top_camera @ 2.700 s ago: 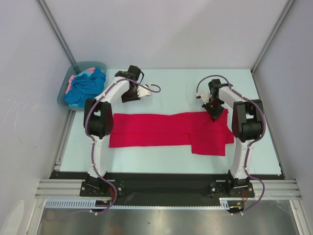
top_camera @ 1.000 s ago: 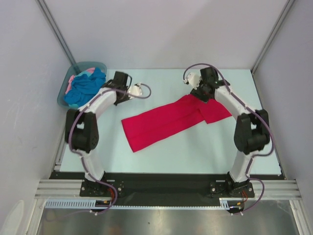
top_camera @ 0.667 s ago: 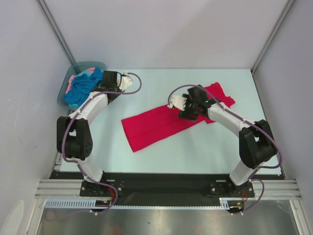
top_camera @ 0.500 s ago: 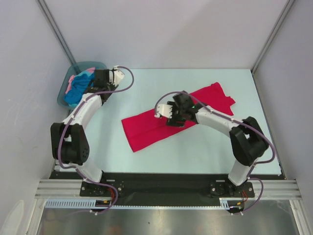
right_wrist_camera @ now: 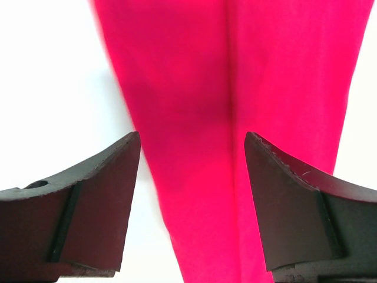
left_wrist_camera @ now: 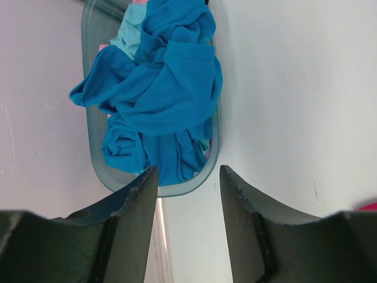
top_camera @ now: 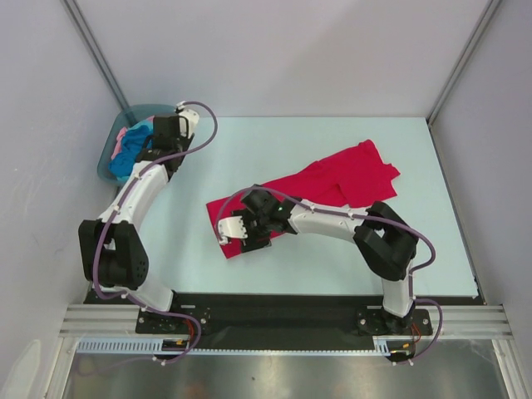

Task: Fold and stack the t-shirts
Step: Fold the tshirt

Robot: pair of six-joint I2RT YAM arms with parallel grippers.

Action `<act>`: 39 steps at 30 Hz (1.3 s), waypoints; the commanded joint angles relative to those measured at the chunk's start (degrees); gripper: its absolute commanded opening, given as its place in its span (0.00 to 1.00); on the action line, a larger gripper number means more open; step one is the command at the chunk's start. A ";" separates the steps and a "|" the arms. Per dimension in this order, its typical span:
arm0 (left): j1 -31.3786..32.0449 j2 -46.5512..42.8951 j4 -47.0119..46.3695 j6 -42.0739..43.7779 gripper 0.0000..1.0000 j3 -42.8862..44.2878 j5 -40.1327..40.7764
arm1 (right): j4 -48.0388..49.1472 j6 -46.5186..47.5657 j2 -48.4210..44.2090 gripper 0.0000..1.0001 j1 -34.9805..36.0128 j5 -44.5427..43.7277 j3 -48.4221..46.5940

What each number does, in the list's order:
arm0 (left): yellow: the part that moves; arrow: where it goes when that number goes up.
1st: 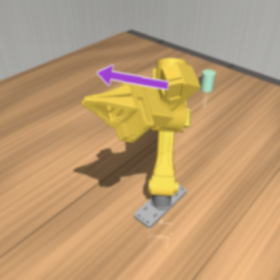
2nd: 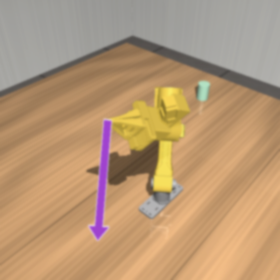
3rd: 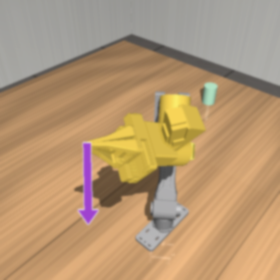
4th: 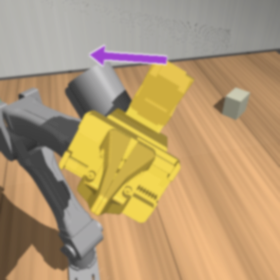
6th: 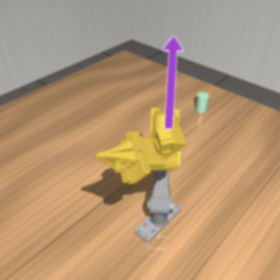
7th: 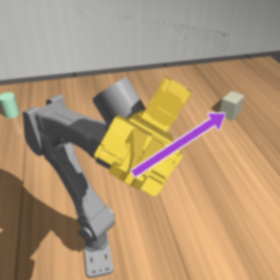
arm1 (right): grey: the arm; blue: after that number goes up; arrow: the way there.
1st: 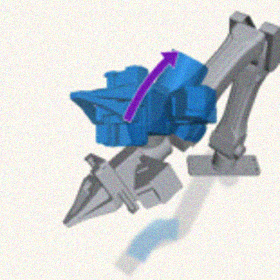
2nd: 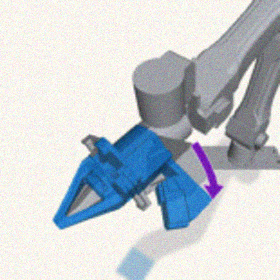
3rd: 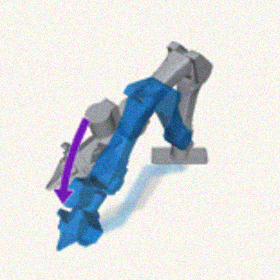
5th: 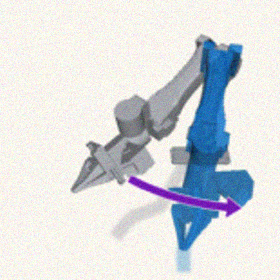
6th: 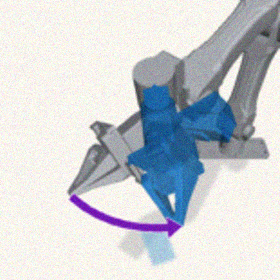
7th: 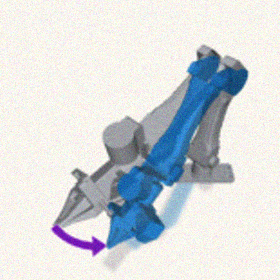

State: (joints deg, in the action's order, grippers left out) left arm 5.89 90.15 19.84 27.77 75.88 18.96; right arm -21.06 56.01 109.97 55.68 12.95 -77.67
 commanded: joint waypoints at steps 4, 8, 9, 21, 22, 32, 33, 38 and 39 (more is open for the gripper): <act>-0.44 -1.47 -1.03 -7.55 0.52 2.70 -0.50 | -2.05 -0.38 0.59 0.76 2.24 4.72 -3.45; -0.44 -0.07 -0.76 -8.43 0.51 4.54 -0.68 | -2.49 0.07 2.17 0.75 2.94 5.32 -3.46; -0.44 0.03 -0.41 -8.43 0.51 5.85 -0.68 | -2.23 -0.37 2.35 0.75 3.38 5.16 -3.37; -0.44 0.73 1.79 -9.58 0.51 10.61 -4.02 | 8.30 -0.64 7.00 0.76 4.79 -1.52 -1.52; -0.44 0.73 1.79 -9.75 0.51 10.52 -4.28 | 8.92 -0.38 7.18 0.77 4.79 -2.31 -1.69; -0.44 1.34 2.23 -10.02 0.50 10.34 -5.25 | 9.48 0.41 7.45 0.52 5.05 -2.23 -1.96; -0.44 1.43 2.23 -10.02 0.51 10.52 -5.34 | 8.85 0.68 7.10 0.46 5.05 -1.97 -1.87; -0.44 3.10 2.49 -9.84 0.51 12.18 -5.95 | 1.31 1.03 4.29 0.21 4.88 0.76 -1.87; -0.44 3.36 2.58 -10.01 0.51 12.54 -6.13 | 0.33 0.77 4.02 0.15 4.70 0.85 -1.87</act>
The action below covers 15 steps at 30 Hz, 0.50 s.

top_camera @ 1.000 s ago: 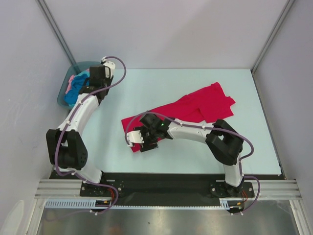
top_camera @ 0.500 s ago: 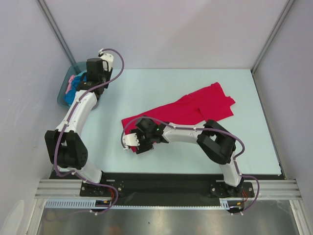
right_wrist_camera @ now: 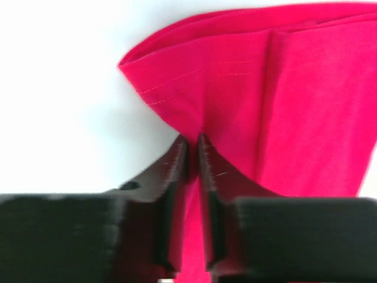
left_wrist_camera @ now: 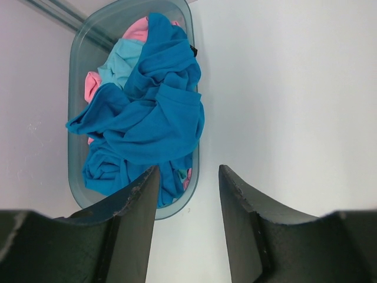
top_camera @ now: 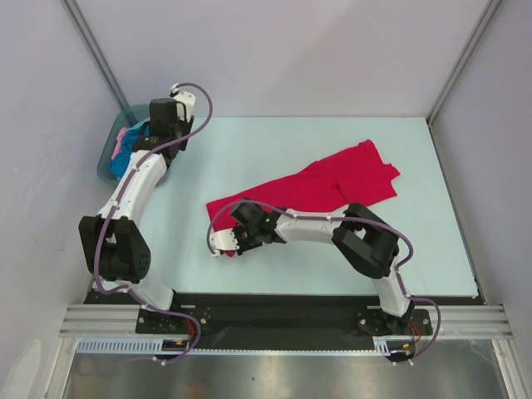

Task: Fold and stack the t-shirts
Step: Fold the tshirt

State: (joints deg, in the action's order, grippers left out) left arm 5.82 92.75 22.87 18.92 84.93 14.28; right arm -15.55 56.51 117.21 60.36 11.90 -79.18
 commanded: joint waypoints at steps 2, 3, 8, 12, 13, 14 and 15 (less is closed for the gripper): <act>-0.38 1.55 -0.20 -1.43 0.51 4.54 -2.06 | -10.25 -0.26 -3.65 0.01 -0.41 3.65 -1.32; -0.38 1.99 -0.02 -1.51 0.51 4.90 -2.15 | -12.20 -0.87 -3.65 0.00 -0.68 4.18 -2.81; -0.38 4.19 1.38 -1.25 0.51 8.49 -2.42 | -27.57 -3.68 -2.16 0.00 -3.66 10.24 -8.53; -0.38 5.07 2.00 -0.81 0.51 10.52 -3.21 | -36.38 -5.62 -0.93 0.00 -6.56 13.14 -10.91; -0.38 5.42 2.26 -0.72 0.51 10.87 -3.38 | -38.05 -5.54 -0.75 0.00 -7.18 13.50 -11.00; -0.38 5.77 2.44 -0.38 0.51 11.75 -3.56 | -40.67 -5.62 -0.84 0.00 -8.14 13.67 -10.74; -0.38 6.21 2.61 0.06 0.51 12.28 -3.56 | -41.74 -5.80 -1.10 0.00 -8.50 14.20 -10.47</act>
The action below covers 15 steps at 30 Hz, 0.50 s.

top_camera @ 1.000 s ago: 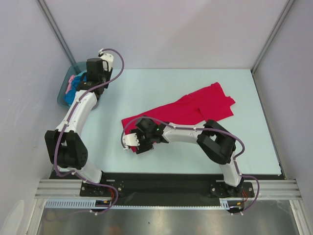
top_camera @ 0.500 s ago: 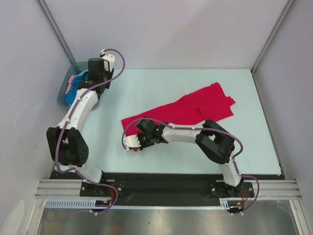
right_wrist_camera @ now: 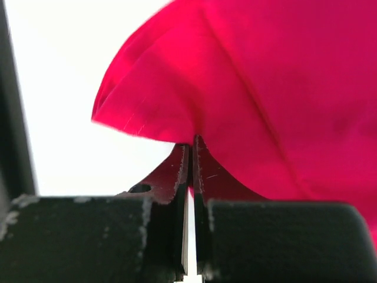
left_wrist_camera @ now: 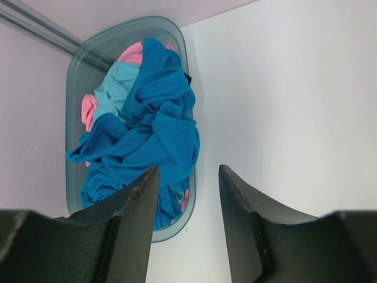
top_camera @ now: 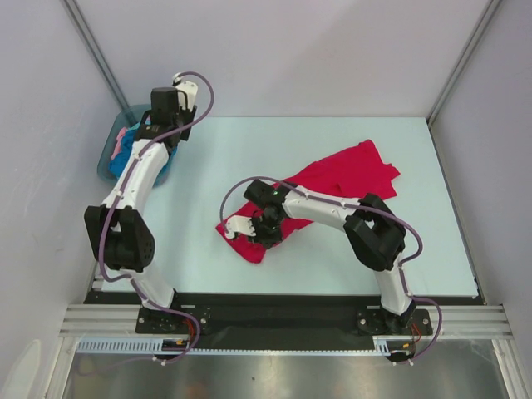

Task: Fold and stack the t-shirts
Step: Fold the tshirt

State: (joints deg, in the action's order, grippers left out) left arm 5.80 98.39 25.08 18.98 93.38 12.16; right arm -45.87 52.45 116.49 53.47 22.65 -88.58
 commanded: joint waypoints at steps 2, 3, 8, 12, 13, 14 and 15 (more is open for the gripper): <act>-0.35 1.71 1.02 0.79 0.51 5.57 -1.35 | -13.80 -1.56 -0.91 0.00 -2.67 3.63 0.50; -0.35 2.07 1.20 1.40 0.51 6.28 -1.35 | -14.16 -1.64 -1.35 0.00 -2.93 3.80 1.20; -0.35 5.40 3.22 3.69 0.51 12.42 -2.75 | -17.75 -0.24 -3.46 0.00 -4.08 3.36 6.13; -0.27 8.47 5.15 4.66 0.52 17.96 -5.39 | -19.61 -0.77 -3.72 0.00 -6.01 4.15 10.33; -0.18 9.27 6.81 5.01 0.52 20.84 -6.00 | -19.00 -1.38 -4.68 0.00 -6.10 3.98 11.40; 0.00 10.15 7.78 5.10 0.52 22.18 -6.45 | -18.39 -1.38 -5.39 0.00 -6.01 3.80 12.71; 0.00 11.55 8.40 5.10 0.52 23.24 -7.06 | -17.86 -1.90 -6.09 0.00 -6.01 3.71 15.25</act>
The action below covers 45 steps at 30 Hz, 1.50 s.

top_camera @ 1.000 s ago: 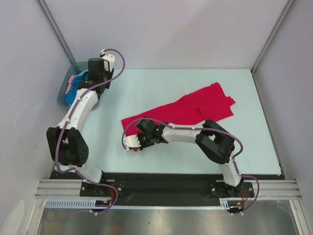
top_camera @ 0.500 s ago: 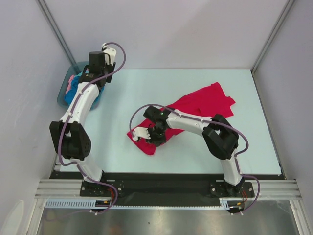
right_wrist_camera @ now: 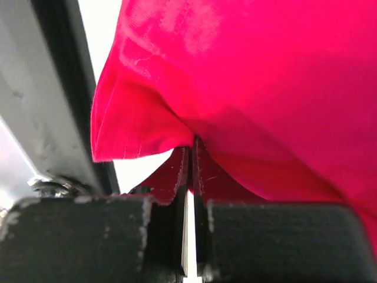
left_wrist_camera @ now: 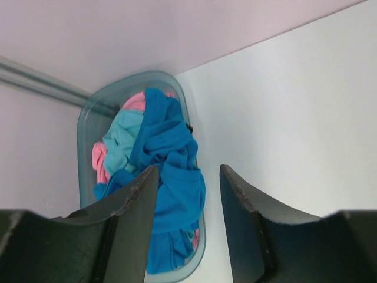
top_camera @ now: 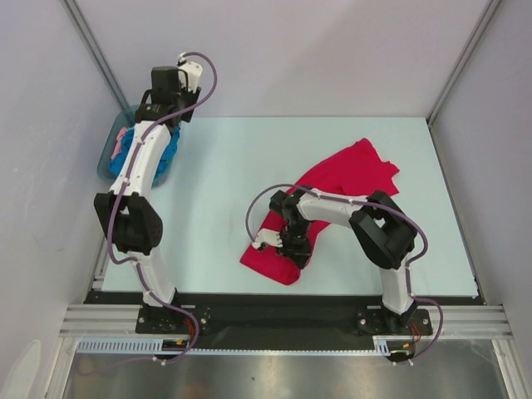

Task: Fold and stack the t-shirts
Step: Fold the tshirt

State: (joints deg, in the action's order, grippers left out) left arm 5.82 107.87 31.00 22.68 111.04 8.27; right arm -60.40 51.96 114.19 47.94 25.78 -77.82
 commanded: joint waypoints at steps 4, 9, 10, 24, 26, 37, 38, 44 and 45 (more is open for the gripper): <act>1.81 3.74 5.20 2.81 0.52 6.47 -7.82 | 0.45 -3.88 -7.92 0.00 -0.31 0.15 11.53; 5.86 4.27 5.47 7.90 0.50 2.34 -11.44 | 2.22 -6.09 -14.68 0.00 -0.48 -1.96 18.48; 7.17 4.88 5.56 8.61 0.50 1.64 -11.61 | 2.48 -6.35 -15.74 0.00 -0.40 -2.31 19.63; 17.28 11.29 12.49 8.71 0.66 3.21 -31.72 | 12.32 -21.10 -20.07 0.64 -7.24 -11.63 8.58; 18.78 13.32 14.87 6.00 0.67 5.75 -37.08 | 14.51 -23.74 -19.88 0.71 -8.74 -11.98 3.22; 21.86 27.38 19.88 -3.60 0.66 16.91 -49.49 | 31.71 -30.09 -26.29 0.88 -18.14 -29.89 -8.49; 21.86 28.43 19.54 -5.00 0.65 17.19 -49.58 | 33.32 -28.43 -27.00 0.91 -18.84 -32.35 -8.14; 22.04 29.41 12.42 -11.50 0.65 16.22 -43.42 | 34.20 -22.79 -27.18 0.95 -20.26 -44.72 -7.62; 22.04 30.11 12.41 -11.78 0.65 16.48 -44.30 | 34.73 -21.48 -27.44 0.96 -20.52 -46.33 -6.91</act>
State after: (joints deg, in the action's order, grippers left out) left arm 28.08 137.91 47.44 15.40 125.12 -35.46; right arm -29.50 26.83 88.33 27.24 -9.89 -84.66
